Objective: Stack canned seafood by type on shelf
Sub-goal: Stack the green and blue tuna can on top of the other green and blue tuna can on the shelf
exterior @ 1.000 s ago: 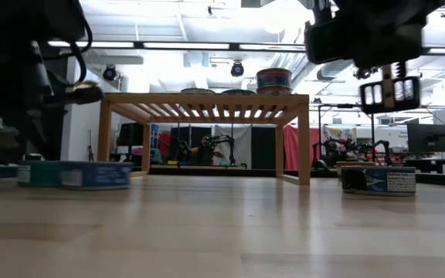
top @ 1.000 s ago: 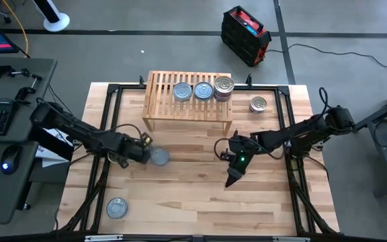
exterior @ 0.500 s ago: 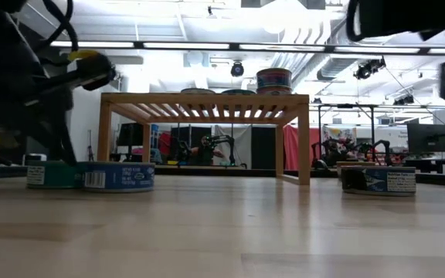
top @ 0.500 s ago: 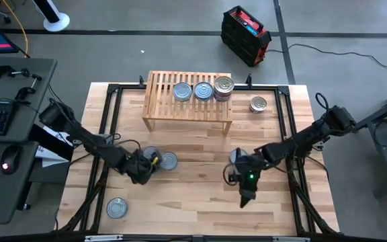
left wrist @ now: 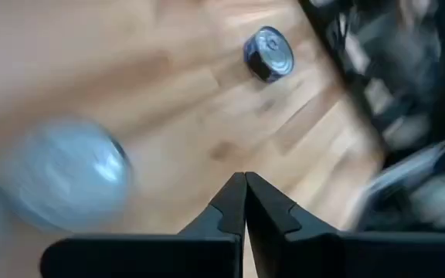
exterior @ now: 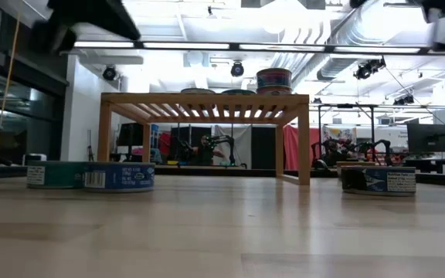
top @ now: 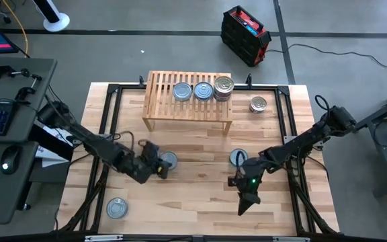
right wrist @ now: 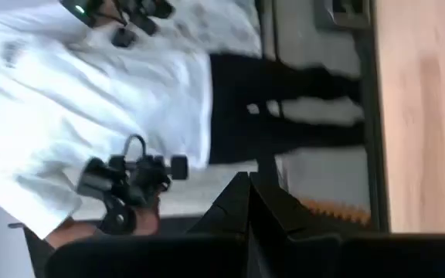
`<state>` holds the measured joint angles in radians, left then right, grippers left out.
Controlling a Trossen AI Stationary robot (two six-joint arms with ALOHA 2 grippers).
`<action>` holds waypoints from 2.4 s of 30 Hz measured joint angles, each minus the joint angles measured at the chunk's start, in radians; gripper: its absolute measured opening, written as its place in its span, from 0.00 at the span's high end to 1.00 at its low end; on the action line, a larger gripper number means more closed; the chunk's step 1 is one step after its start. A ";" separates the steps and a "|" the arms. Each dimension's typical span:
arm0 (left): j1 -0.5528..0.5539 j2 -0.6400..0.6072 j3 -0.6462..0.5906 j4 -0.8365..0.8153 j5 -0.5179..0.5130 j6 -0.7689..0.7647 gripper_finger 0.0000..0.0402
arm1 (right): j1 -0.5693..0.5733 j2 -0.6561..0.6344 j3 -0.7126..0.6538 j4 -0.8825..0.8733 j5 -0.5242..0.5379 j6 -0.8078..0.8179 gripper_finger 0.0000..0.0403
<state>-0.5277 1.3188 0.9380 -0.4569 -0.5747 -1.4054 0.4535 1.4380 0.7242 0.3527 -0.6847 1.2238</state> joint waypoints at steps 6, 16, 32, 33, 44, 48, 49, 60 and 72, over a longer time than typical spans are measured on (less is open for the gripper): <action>0.041 0.011 0.117 -0.470 0.026 0.509 1.00 | -0.033 0.000 0.000 0.039 0.117 -0.034 1.00; 0.112 0.038 -0.106 -0.431 0.120 0.723 1.00 | -0.041 0.000 0.000 0.041 0.274 -0.082 1.00; 0.053 0.037 -0.251 -0.309 0.271 0.514 1.00 | -0.040 0.000 0.163 0.072 0.520 -0.213 1.00; 0.032 0.037 -0.250 -0.306 0.289 0.476 1.00 | -0.039 0.000 0.185 0.051 0.519 -0.232 1.00; -0.226 0.059 -0.245 -0.114 0.356 0.065 1.00 | 0.075 0.000 0.348 -0.394 0.515 -0.323 1.00; -0.248 0.168 -0.169 -0.077 0.349 0.034 1.00 | 0.142 0.000 0.326 -0.481 0.516 -0.241 1.00; -0.247 0.206 -0.140 -0.070 0.345 0.041 1.00 | 0.160 0.000 0.318 -0.499 0.519 -0.218 1.00; -0.117 0.627 0.300 -0.108 0.343 0.409 1.00 | 0.311 0.000 0.292 -0.572 0.649 -0.081 1.00; 0.030 0.602 0.518 -0.228 0.242 0.746 1.00 | 0.333 0.004 0.292 -0.627 0.781 -0.079 1.00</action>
<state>-0.4977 1.9213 1.4563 -0.6851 -0.3331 -0.6595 0.7866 1.4415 1.0161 -0.2747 0.0966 1.1447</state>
